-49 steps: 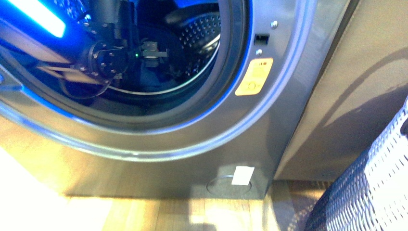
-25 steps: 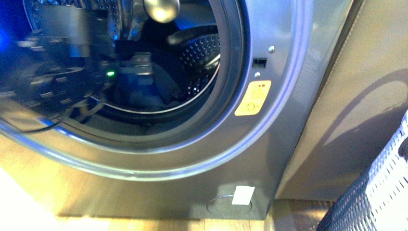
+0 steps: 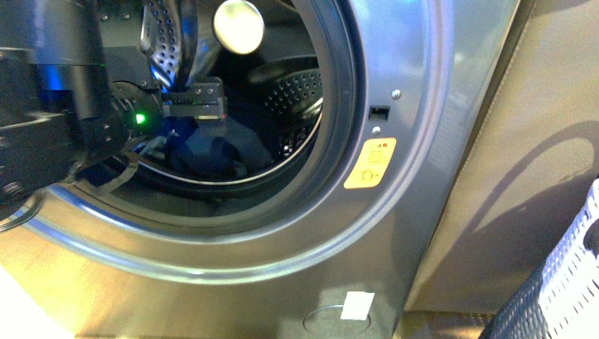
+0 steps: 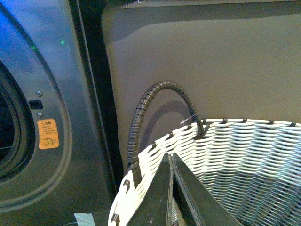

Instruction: Put clothes into washing machine

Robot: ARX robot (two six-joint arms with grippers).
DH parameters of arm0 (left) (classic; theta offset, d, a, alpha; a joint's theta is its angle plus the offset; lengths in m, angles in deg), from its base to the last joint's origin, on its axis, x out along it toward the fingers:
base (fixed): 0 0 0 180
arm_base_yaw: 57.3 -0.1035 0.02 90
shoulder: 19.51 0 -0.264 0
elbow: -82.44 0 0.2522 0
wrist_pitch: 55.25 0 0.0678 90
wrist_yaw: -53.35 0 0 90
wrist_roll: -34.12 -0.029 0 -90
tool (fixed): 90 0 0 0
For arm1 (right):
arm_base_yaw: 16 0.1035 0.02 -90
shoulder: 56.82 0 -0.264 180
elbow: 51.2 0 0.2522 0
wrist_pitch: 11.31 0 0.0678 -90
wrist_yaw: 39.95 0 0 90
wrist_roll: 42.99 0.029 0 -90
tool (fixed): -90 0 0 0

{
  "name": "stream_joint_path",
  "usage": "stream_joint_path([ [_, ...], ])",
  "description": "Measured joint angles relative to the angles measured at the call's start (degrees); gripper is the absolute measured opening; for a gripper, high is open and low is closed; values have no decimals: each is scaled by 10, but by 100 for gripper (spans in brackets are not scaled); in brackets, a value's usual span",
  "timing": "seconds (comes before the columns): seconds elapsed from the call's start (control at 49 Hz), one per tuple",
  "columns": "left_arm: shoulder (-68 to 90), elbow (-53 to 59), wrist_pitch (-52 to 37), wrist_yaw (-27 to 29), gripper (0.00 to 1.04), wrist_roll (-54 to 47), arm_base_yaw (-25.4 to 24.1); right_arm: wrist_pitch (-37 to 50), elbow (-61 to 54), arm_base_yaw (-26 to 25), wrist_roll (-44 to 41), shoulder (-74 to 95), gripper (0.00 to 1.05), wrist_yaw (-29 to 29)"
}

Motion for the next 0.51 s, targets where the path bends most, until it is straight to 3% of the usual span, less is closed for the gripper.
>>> stream_joint_path([
  [0.51,-105,96,-8,0,98,26,41,0,0,0,0,0,2,0],
])
